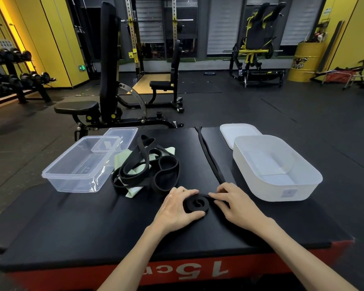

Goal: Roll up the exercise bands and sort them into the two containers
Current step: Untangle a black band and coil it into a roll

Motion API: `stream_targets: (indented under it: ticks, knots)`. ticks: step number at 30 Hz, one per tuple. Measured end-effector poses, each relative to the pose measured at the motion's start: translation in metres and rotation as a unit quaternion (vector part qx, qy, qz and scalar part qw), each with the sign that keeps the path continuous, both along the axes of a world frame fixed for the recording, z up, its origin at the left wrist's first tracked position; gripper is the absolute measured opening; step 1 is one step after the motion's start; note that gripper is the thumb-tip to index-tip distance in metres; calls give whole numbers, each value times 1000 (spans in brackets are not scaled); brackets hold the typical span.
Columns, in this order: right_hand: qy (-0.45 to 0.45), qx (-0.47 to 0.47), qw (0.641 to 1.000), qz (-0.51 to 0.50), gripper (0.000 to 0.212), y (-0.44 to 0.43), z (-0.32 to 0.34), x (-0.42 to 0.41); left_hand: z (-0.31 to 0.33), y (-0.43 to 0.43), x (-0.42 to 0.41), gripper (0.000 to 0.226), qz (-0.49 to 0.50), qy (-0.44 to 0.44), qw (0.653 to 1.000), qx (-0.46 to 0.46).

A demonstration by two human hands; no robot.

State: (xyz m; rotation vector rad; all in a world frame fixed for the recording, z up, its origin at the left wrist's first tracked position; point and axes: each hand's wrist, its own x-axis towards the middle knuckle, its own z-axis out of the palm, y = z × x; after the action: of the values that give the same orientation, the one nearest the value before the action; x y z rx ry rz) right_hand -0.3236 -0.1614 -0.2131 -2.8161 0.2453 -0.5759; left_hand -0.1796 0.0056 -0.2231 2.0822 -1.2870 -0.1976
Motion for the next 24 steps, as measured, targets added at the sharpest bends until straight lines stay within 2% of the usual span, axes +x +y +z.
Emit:
stream_targets:
  ticks: [5,11,14,19,24]
  knots:
    - [20,-46,998,30,36,-4,1,-3,1,1,-9,64,31,-21,999,-7]
    - [-3,-38,999,-5,14,19,-1,2,2,-1,-15,67,89,-16,996,-3]
    - [-28,-45,998,-15,13,29,-4,6,3,-2,-15,67,91,-6,996,0]
    - [-7,-58,998,-20,21,33,-4,4,3,-1,-13,71,70,-7,997,12]
    - [35,-55,998,12,27,23,1,0,7,0,-9,63,-37,-24,999,15]
